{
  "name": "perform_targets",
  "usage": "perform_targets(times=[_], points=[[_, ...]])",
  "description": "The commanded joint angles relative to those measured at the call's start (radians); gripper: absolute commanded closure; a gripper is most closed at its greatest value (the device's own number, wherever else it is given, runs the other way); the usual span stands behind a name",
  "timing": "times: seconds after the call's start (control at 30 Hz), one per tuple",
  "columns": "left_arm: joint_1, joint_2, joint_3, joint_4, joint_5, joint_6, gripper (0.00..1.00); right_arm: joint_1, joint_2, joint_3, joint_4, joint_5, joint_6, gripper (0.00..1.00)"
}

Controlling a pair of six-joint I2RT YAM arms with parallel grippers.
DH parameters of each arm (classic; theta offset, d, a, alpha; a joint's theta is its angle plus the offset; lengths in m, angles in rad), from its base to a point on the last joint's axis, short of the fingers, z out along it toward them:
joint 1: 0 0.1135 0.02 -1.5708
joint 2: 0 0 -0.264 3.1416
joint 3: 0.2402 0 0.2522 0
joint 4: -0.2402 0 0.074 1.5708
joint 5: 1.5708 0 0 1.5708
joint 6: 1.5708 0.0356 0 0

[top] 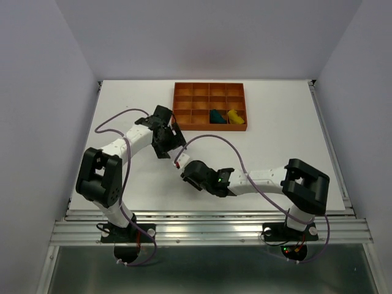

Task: Roll the socks
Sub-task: Place the rolled socks into the container

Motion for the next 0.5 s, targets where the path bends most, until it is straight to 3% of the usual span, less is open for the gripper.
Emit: perform_targets(times=[0.0, 0.23, 0.47], points=[[0.022, 0.000, 0.157, 0.010, -0.028, 0.030, 0.12, -0.036, -0.132, -0.034, 0.047, 0.001, 0.058, 0.99], [0.039, -0.068, 0.189, -0.018, -0.089, 0.035, 0.11, -0.215, -0.306, -0.083, 0.048, -0.066, 0.056, 0.99], [0.076, -0.135, 0.104, 0.014, -0.177, 0.043, 0.05, -0.415, -0.306, 0.019, 0.053, -0.054, -0.071, 0.99]])
